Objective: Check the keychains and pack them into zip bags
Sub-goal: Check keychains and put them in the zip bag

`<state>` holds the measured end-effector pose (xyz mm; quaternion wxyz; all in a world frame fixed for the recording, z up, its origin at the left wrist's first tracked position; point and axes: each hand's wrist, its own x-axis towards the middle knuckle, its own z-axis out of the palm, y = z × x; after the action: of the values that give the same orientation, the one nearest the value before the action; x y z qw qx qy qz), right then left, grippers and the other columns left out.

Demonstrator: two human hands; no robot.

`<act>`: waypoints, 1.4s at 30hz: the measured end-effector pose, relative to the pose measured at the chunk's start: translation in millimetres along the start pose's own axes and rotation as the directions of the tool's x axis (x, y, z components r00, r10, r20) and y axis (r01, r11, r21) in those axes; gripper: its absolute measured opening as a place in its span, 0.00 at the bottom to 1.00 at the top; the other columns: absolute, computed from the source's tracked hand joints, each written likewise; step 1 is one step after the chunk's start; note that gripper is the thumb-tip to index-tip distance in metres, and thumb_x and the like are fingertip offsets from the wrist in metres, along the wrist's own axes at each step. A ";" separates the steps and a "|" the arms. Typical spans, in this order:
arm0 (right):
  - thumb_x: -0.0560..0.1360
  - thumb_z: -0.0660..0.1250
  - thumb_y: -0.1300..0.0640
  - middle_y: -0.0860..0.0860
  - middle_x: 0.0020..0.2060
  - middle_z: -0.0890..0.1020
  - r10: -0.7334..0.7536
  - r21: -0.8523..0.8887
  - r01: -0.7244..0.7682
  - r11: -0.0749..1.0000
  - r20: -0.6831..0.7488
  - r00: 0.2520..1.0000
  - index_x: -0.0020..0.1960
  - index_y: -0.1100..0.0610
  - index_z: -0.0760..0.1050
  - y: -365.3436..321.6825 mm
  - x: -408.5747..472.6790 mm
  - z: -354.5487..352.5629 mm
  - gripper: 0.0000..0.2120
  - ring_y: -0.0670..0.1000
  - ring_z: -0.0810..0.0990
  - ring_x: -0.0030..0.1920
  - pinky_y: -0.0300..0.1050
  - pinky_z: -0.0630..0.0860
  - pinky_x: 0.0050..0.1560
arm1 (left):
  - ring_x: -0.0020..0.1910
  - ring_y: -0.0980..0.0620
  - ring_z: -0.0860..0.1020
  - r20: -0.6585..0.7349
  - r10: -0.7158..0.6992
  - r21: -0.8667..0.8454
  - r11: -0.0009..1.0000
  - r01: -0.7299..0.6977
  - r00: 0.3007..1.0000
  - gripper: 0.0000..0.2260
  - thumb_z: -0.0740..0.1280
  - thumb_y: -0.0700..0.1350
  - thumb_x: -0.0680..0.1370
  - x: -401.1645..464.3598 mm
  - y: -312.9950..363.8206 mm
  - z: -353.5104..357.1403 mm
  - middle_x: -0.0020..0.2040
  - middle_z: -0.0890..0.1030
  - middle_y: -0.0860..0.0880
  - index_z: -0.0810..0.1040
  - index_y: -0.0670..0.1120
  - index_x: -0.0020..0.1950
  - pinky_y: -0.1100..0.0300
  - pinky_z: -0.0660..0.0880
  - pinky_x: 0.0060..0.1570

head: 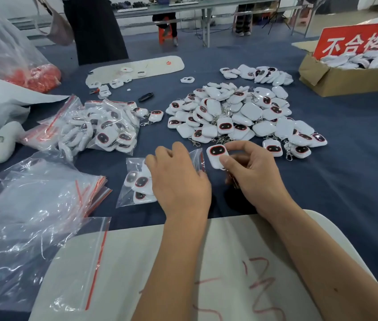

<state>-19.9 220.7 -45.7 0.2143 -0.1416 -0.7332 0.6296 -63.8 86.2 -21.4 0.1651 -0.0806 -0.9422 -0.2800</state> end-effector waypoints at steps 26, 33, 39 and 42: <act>0.84 0.61 0.66 0.52 0.32 0.77 -0.119 0.169 0.041 0.985 0.485 0.866 0.60 0.55 0.83 -14.7 -16.3 11.7 0.14 0.47 0.71 0.27 0.40 0.66 0.24 | 0.55 0.45 0.69 -0.425 0.132 -0.332 0.898 -0.290 0.895 0.07 0.73 0.36 0.72 0.0 6.1 -0.9 0.54 0.79 0.47 0.77 0.42 0.37 0.55 0.69 0.55; 0.73 0.69 0.67 0.58 0.33 0.83 -0.195 -0.069 0.236 0.969 0.370 0.908 0.48 0.50 0.84 -11.6 -25.0 20.5 0.14 0.57 0.78 0.31 0.54 0.76 0.34 | 0.55 0.48 0.71 -0.404 0.049 -0.424 0.875 -0.234 0.913 0.07 0.73 0.41 0.73 5.3 -0.3 -5.3 0.52 0.80 0.50 0.78 0.45 0.37 0.58 0.66 0.58; 0.73 0.77 0.55 0.39 0.37 0.82 -0.303 -0.185 0.407 0.894 0.418 0.856 0.46 0.40 0.81 -12.9 -23.3 20.5 0.10 0.44 0.79 0.37 0.35 0.72 0.39 | 0.53 0.47 0.75 -0.299 0.019 -0.516 0.838 -0.179 0.954 0.09 0.75 0.40 0.74 11.6 -6.2 -10.6 0.48 0.81 0.52 0.78 0.45 0.35 0.74 0.61 0.55; 0.75 0.73 0.63 0.43 0.39 0.82 -0.354 -0.272 0.450 0.851 0.336 0.873 0.45 0.47 0.83 -9.0 -23.4 26.0 0.10 0.46 0.79 0.43 0.36 0.72 0.44 | 0.53 0.47 0.77 -0.164 0.066 -0.553 0.820 -0.148 0.984 0.11 0.75 0.42 0.75 14.3 -8.0 -10.0 0.46 0.81 0.53 0.77 0.48 0.35 0.70 0.66 0.54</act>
<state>-11.8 185.6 -43.1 0.2111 0.0696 -0.8668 0.4465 -76.5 74.9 -12.4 0.2141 -0.1590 -0.7980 -0.5404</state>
